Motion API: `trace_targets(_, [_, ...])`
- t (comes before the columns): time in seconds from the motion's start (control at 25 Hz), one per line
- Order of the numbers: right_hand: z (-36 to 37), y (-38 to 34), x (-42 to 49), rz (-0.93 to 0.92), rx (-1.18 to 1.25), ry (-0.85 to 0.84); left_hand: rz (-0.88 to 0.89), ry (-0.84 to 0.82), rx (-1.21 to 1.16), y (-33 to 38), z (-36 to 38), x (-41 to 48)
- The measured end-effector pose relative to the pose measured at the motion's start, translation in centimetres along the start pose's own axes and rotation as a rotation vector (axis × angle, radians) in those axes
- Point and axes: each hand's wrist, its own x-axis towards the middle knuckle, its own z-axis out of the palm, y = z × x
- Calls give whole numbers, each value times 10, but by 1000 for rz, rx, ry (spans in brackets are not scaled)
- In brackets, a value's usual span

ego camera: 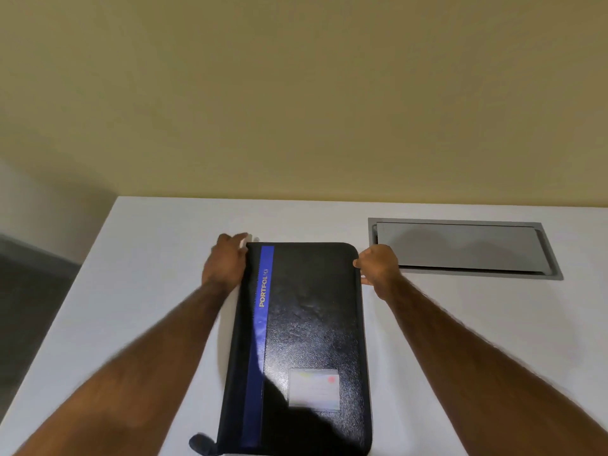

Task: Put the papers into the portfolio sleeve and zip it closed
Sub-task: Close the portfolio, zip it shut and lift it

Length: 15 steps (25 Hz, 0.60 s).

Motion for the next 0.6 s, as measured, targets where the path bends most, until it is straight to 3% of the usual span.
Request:
trace_targets(0.12, [-1, 12, -37, -24, -47, 43, -31, 9, -133, 8, 18, -49])
trace_targets(0.28, [22, 44, -114, -57, -272, 157, -225, 72, -167, -1, 37, -129])
trace_targets(0.48, [46, 80, -192, 20, -253, 152, -323, -4, -249, -28, 42, -207])
trace_targets(0.6, [44, 84, -201, 85, -95, 111, -375, -20, -455, -30, 35, -215])
